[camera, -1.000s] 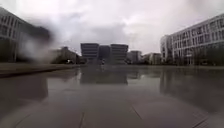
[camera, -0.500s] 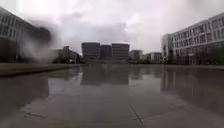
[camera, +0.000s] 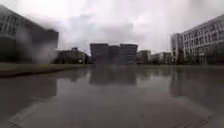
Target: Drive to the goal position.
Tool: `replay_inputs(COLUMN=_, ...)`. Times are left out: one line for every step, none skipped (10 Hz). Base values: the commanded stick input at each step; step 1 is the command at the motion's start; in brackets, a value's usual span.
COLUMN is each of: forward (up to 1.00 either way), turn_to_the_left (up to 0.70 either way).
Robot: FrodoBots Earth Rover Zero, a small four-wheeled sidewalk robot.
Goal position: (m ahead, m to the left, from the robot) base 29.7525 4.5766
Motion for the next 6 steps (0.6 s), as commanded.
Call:
replay_inputs(forward=0.7, turn_to_the_left=0.0)
replay_inputs(forward=0.7, turn_to_the_left=0.0)
replay_inputs(forward=0.7, turn_to_the_left=0.0)
replay_inputs(forward=0.7, turn_to_the_left=0.0)
replay_inputs(forward=0.7, turn_to_the_left=0.0)
replay_inputs(forward=0.7, turn_to_the_left=0.0)
